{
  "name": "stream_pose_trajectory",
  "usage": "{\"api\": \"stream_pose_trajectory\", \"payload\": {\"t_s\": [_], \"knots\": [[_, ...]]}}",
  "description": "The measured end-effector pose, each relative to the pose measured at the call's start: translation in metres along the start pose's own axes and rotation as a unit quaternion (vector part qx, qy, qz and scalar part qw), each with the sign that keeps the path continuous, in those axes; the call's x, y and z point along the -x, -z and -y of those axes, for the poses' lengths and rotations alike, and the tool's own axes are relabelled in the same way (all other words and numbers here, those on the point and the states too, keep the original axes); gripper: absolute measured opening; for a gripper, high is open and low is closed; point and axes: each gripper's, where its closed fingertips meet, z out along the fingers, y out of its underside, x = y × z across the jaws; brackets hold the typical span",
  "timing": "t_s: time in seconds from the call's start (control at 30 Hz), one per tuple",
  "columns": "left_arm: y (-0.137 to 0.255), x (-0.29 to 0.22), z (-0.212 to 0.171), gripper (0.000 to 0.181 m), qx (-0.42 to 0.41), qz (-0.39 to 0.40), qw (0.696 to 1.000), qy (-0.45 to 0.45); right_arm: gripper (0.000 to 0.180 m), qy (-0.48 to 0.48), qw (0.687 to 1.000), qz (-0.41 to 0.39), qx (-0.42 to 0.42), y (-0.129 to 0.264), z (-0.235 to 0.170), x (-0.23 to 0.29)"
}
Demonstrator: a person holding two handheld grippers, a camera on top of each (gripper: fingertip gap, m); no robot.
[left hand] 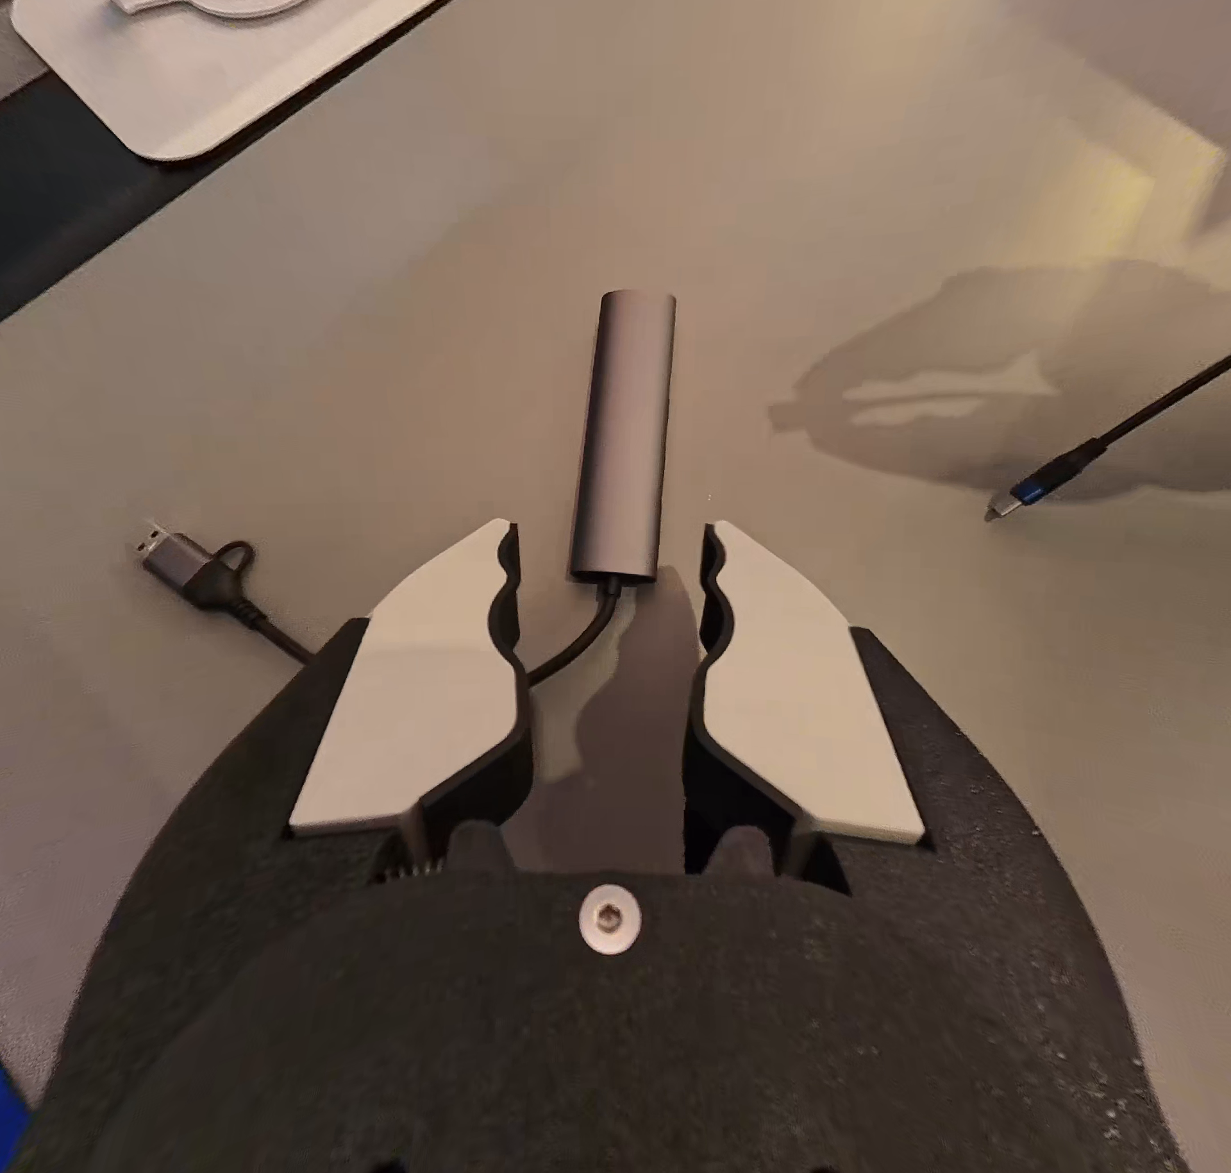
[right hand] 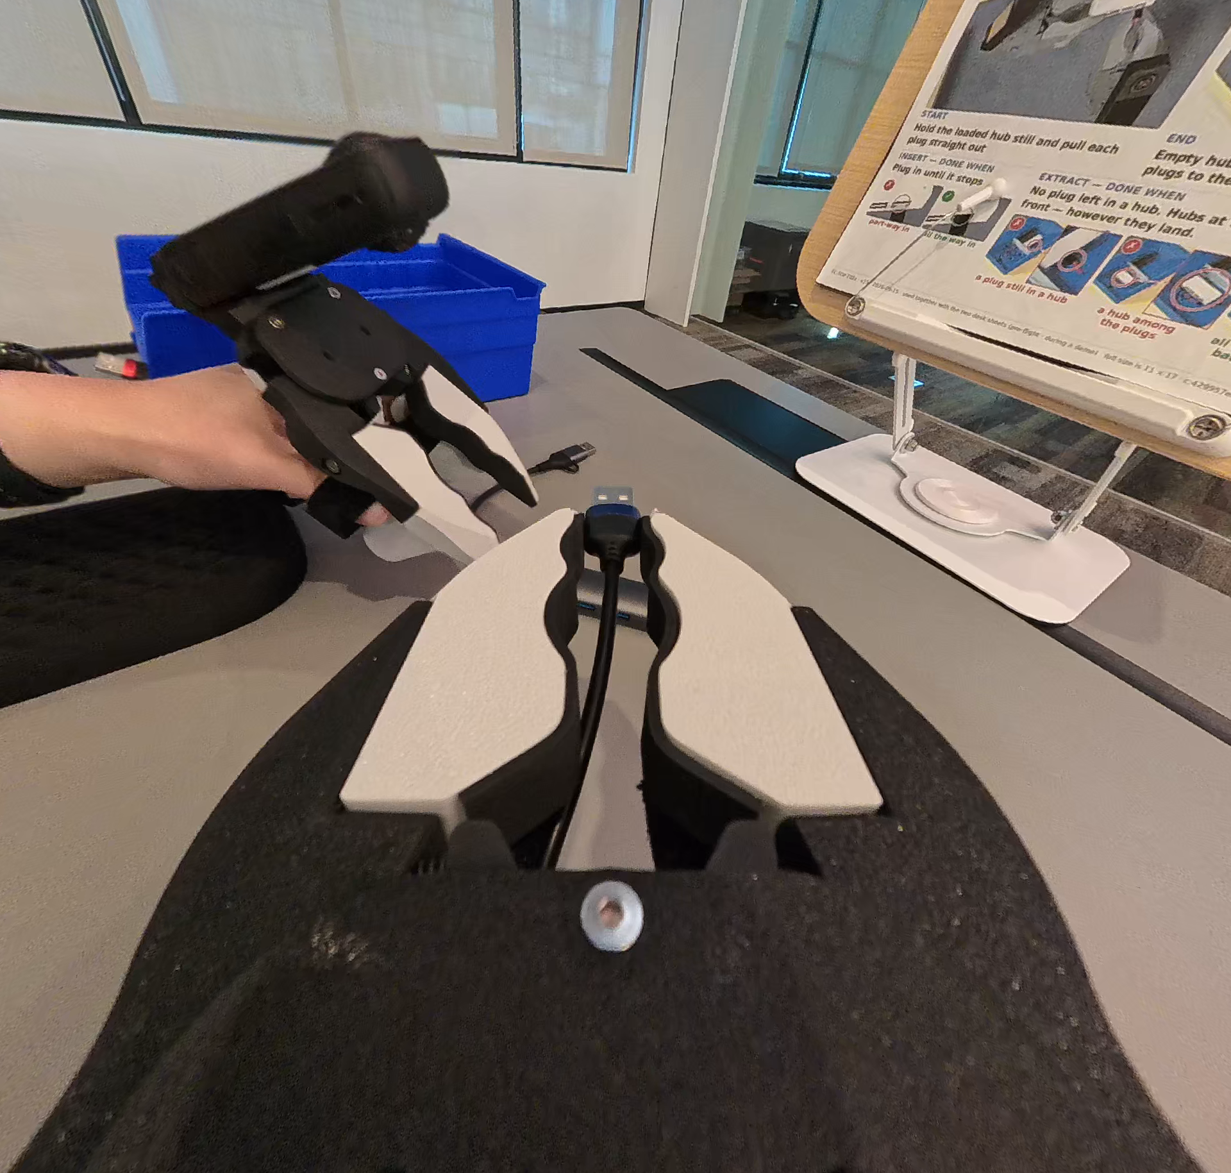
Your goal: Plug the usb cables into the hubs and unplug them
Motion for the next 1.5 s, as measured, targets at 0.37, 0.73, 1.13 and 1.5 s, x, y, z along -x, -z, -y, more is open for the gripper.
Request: {"api": "stream_pose_trajectory", "payload": {"t_s": [0.37, 0.73, 1.13, 1.5], "knots": [[-0.035, -0.001, -0.014, 0.054, 0.04, 0.013, 0.999, 0.003, 0.015, -0.002, 1.0, -0.007, 0.003, 0.002, -0.001, -0.005], [-0.029, -0.013, -0.002, 0.03, 0.056, -0.081, 0.987, 0.126, 0.015, -0.017, 0.999, -0.025, 0.026, 0.0, -0.009, -0.009], [0.01, -0.043, 0.038, 0.03, 0.066, -0.142, 0.973, 0.172, 0.015, -0.011, 0.992, -0.018, 0.126, -0.019, -0.037, 0.006], [0.015, -0.058, 0.052, 0.03, 0.059, -0.126, 0.983, 0.121, 0.015, -0.03, 0.992, -0.023, 0.12, -0.018, -0.035, 0.005]]}}
